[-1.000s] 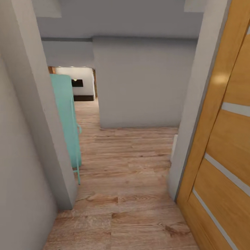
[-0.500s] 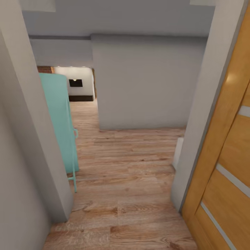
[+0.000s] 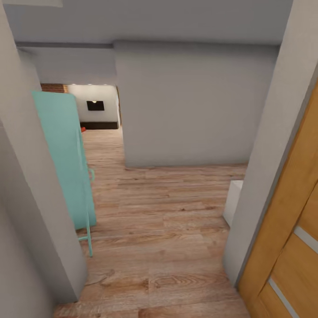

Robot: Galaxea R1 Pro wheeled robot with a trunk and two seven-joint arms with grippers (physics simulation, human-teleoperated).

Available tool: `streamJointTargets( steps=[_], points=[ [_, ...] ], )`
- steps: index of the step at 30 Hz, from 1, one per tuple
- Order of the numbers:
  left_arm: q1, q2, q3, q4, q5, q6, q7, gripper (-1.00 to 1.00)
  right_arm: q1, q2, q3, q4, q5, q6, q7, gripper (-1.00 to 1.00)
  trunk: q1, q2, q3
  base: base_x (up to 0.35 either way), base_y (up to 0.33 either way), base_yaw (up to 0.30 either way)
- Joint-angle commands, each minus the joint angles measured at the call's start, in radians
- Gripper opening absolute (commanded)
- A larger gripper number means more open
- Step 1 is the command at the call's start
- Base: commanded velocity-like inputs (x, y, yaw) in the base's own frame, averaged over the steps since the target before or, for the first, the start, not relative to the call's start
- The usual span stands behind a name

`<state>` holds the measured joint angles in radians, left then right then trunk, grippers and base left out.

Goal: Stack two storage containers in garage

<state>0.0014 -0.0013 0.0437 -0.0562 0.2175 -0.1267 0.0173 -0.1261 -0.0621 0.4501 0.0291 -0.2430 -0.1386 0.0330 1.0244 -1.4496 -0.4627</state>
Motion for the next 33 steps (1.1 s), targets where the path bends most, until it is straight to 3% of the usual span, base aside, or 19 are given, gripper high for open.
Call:
streamJointTargets(
  steps=[1, 33],
  points=[
    [0.000, 0.000, 0.004, -0.001, 0.000, -0.002, 0.001, 1.00, -0.001, 0.000, 0.007, 0.003, -0.011, -0.006, 0.004, 1.00, 0.001, 0.000, -0.001, 0.331, 0.000, 0.000],
    [0.000, 0.000, 0.007, -0.001, -0.001, -0.002, 0.001, 1.00, -0.001, 0.000, 0.011, 0.003, -0.004, -0.006, -0.002, 1.00, 0.001, 0.000, -0.001, 0.331, 0.000, 0.000]
  ],
)
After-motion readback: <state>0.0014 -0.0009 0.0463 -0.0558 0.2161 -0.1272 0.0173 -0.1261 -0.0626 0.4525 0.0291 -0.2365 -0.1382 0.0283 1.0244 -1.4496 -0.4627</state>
